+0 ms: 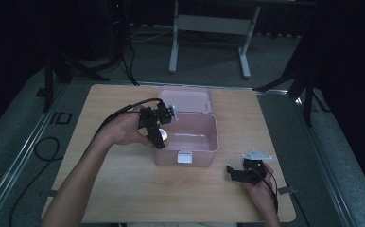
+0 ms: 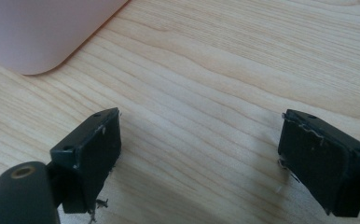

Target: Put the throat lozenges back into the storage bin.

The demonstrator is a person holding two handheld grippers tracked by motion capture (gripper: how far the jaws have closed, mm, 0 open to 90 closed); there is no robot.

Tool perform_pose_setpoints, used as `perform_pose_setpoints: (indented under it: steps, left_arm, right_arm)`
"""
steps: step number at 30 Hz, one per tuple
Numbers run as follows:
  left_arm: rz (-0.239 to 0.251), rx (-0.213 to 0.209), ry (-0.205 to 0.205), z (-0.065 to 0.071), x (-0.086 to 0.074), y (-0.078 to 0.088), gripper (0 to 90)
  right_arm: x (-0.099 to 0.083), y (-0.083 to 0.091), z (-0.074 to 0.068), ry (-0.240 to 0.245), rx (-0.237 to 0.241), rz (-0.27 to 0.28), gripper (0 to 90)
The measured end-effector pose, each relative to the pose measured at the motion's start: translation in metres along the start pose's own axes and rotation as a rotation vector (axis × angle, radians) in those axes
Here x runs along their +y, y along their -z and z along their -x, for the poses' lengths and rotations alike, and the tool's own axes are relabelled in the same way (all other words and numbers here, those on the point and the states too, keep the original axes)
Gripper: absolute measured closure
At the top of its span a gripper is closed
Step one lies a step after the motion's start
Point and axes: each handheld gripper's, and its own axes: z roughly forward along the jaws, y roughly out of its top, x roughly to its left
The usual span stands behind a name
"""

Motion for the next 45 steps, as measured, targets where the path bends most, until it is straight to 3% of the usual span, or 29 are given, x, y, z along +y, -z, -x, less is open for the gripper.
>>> perform_pose_setpoints:
  steps: [14, 45]
  left_arm:
    - [-0.009, 0.008, 0.027, -0.002, 0.009, -0.004, 21.9]
    - [-0.024, 0.018, 0.010, -0.001, 0.021, -0.006, 21.9]
  right_arm:
    - [0.000, 0.000, 0.000, -0.001, 0.000, 0.000, 13.0]
    - [0.000, 0.000, 0.000, -0.001, 0.000, 0.000, 13.0]
